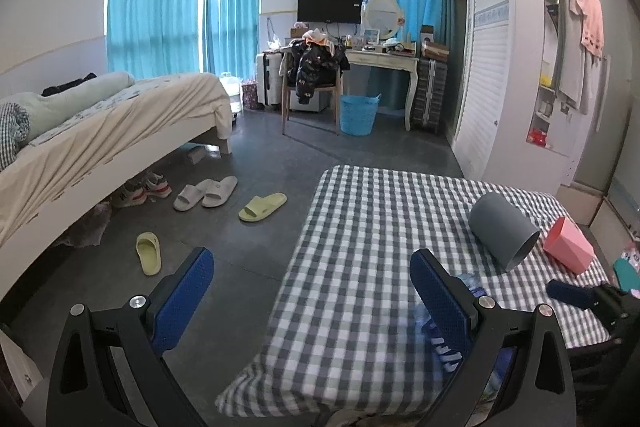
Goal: Flip cup upside down
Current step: 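Close the left gripper on the bottle while the right gripper releases it, then rotate the held bottle with the left gripper so its cap points up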
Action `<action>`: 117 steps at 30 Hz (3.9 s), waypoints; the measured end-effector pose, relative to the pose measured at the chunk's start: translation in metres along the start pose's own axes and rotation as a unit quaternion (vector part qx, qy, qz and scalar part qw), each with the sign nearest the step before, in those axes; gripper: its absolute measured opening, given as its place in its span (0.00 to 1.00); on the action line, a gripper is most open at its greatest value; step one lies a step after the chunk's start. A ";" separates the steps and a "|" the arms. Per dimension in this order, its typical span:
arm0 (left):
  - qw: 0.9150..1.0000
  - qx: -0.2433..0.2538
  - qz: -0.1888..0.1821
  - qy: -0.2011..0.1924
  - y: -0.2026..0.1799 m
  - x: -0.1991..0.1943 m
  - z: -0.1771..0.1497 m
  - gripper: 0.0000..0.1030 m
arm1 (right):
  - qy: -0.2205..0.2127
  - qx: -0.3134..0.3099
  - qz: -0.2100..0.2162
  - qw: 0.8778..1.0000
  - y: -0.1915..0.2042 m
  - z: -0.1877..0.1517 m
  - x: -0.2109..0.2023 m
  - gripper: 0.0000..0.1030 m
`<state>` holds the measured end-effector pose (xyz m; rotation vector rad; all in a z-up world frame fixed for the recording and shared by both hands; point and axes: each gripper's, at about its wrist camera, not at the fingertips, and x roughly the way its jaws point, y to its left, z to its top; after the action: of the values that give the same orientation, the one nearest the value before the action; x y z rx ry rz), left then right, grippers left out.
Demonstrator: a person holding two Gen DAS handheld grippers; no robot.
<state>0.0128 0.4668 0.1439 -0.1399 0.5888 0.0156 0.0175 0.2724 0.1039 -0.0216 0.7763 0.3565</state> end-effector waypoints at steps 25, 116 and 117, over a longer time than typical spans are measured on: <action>0.973 0.016 -0.047 0.224 -0.119 0.084 -0.016 0.97 | -0.046 0.054 -0.035 0.997 -0.127 -0.009 -0.045 0.87; 0.976 0.139 -0.153 0.065 -0.175 0.041 -0.054 0.80 | -0.052 0.077 -0.083 0.992 -0.130 -0.021 -0.060 0.86; 0.976 0.143 -0.152 0.062 -0.176 0.039 -0.054 0.80 | -0.053 0.077 -0.084 0.992 -0.130 -0.021 -0.060 0.86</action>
<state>0.0250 0.2838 0.1001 0.0505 0.6829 -0.3771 0.0052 0.1286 0.1158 0.0761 0.6906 0.1370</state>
